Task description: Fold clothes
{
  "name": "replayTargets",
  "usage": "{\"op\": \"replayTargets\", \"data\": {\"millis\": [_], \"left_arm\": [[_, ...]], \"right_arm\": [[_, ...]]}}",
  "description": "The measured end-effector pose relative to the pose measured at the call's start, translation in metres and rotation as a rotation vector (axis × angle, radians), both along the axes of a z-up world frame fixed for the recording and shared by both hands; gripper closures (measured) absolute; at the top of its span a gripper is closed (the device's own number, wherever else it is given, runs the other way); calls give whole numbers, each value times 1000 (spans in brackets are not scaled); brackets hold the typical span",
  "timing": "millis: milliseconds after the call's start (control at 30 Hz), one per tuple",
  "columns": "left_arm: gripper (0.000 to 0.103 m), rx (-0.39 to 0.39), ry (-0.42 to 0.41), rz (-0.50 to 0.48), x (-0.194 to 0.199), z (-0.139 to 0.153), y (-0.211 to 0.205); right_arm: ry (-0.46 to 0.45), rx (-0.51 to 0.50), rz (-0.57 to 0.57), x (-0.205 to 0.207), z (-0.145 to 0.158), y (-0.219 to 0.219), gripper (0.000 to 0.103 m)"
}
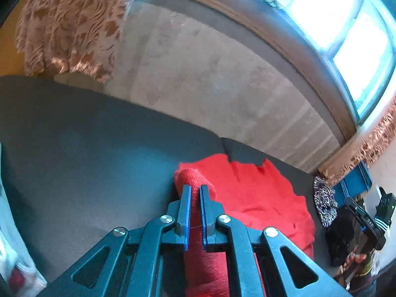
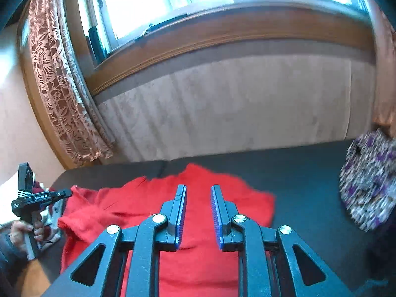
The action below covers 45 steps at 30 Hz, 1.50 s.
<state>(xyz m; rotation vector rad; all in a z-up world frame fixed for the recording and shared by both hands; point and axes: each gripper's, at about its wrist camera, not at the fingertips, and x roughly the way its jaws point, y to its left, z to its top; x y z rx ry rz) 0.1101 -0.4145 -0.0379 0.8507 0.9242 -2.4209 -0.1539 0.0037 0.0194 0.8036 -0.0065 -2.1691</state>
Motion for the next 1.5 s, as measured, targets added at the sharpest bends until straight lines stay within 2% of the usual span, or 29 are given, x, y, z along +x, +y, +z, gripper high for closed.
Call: {"op": "replayTargets", "data": {"millis": [67, 133, 200, 333, 433, 467, 500, 533, 567, 600, 633, 700, 767, 900, 933, 1000, 1100, 1167, 1267, 1300, 1333, 1367, 1400, 1433, 1500], "left_arm": [[98, -1, -37, 10, -4, -13, 1], [98, -10, -80, 15, -6, -26, 3], [97, -7, -93, 24, -2, -33, 3], [97, -15, -103, 23, -1, -39, 4], [97, -28, -112, 15, -2, -42, 6], [97, -34, -114, 13, -2, -43, 7], [97, -42, -116, 12, -2, -43, 8], [97, -52, -116, 9, -2, -42, 10], [97, -61, -115, 8, -1, -41, 11], [97, -73, -109, 7, 1, -39, 13], [97, -89, -100, 8, 2, -36, 15], [97, -109, -73, 17, 7, -30, 18], [97, -120, -38, 33, 11, -22, 19], [98, -117, 15, 113, 19, -11, 13], [102, -112, 15, 137, 19, -12, 9], [103, -102, 16, 187, 19, -12, 1], [103, -63, -30, 227, 13, -22, -12], [103, -35, -64, 245, 8, -29, -20], [101, -22, -59, 222, 10, -23, -11], [99, -26, -52, 202, 10, -19, -3], [98, -39, -44, 176, 11, -13, 8], [94, -70, -39, 140, 11, -6, 22], [89, -109, -44, 101, 12, -5, 34], [89, -148, -48, 63, 14, -3, 45], [86, -221, -62, -13, 16, -1, 67]], "right_arm": [[-63, 16, 7, -11, -12, 0, 72], [-104, 51, 22, -19, -31, -3, 45], [-139, 91, 36, -24, -49, -8, 36], [-132, 178, 58, -27, -76, -20, 34], [-144, 279, 69, -32, -101, -35, 31], [-142, 320, 82, -30, -109, -40, 32], [-117, 344, 96, -25, -110, -42, 40], [-87, 363, 109, -19, -111, -44, 62], [-49, 396, 118, -11, -109, -45, 72], [-18, 419, 123, -4, -106, -46, 87], [11, 437, 127, 1, -102, -46, 93], [107, 469, 132, 13, -83, -45, 93], [183, 459, 122, 19, -56, -45, 94], [273, 367, 47, 9, 3, -38, 94], [259, 351, 21, -1, 6, -36, 94], [219, 323, -31, -22, 8, -33, 94], [21, 269, -69, -64, -25, -31, 93], [-100, 270, -86, -83, -60, -32, 91], [-175, 281, -109, -91, -95, -34, 90], [-189, 268, -110, -91, -101, -32, 84], [-191, 250, -113, -90, -101, -30, 73], [-190, 233, -117, -89, -101, -29, 66], [-173, 232, -121, -85, -97, -27, 51], [-152, 235, -126, -80, -93, -26, 40], [-104, 232, -121, -71, -84, -23, 38]]}}
